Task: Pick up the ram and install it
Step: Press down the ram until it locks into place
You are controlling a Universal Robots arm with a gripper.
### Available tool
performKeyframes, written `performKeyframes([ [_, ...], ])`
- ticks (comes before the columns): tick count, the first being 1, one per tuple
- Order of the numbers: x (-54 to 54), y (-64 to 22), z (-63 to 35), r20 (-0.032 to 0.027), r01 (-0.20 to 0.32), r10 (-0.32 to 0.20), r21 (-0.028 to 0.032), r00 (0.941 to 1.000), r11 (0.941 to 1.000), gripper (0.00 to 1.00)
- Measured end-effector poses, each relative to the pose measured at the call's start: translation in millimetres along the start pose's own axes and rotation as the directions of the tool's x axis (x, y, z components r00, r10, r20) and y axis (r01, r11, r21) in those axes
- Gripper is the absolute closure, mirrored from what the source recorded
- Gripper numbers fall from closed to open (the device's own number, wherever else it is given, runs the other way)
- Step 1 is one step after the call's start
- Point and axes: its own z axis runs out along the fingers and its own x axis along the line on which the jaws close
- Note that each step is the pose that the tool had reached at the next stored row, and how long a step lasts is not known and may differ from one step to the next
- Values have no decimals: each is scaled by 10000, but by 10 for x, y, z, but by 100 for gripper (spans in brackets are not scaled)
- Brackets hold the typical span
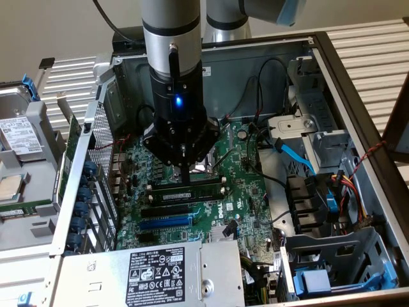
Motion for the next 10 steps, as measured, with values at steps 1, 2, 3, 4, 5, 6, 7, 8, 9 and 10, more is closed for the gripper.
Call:
performKeyframes([
  [1,0,0,0,-6,-103,103,-3,9999,9999,89],
  [2,0,0,0,-11,-194,194,-4,9998,9998,89],
  [3,0,0,0,-16,-274,274,-7,9996,9996,89],
  [4,0,0,0,-20,-338,338,-8,9994,9994,89],
  [5,0,0,0,-22,-372,372,-9,9993,9993,89],
  [6,0,0,0,-23,-387,387,-9,9992,9993,89],
  [7,0,0,0,-24,-393,393,-8,9992,9992,89],
  [8,0,0,0,-24,-394,394,-8,9992,9992,89],
  [9,0,0,0,-24,-394,394,-8,9992,9992,89],
  [10,0,0,0,-24,-395,395,-8,9992,9992,89],
])
